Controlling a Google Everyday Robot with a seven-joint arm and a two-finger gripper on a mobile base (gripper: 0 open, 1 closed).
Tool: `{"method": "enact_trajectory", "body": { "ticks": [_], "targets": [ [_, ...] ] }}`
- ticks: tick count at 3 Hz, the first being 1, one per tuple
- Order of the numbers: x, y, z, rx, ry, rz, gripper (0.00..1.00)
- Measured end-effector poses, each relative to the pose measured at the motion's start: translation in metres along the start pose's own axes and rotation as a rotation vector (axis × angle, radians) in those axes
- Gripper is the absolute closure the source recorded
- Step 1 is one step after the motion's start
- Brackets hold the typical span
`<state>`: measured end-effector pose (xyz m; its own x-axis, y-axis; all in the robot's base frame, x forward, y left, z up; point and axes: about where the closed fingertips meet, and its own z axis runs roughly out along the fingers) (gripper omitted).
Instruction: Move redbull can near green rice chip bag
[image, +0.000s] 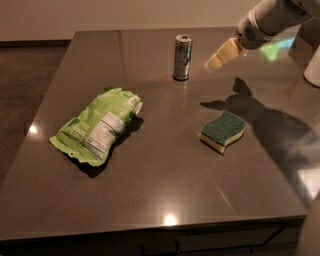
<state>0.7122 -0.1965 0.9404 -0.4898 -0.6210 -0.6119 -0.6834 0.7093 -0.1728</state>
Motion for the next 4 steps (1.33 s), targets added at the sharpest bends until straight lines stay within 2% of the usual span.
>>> {"method": "enact_trajectory", "body": {
  "ticks": [2,4],
  "targets": [
    [-0.042,-0.006,0.035,-0.043,-0.094,0.036,0.0],
    [-0.077,0.012,0.069,-0.079,-0.171,0.051,0.0]
  ]
}}
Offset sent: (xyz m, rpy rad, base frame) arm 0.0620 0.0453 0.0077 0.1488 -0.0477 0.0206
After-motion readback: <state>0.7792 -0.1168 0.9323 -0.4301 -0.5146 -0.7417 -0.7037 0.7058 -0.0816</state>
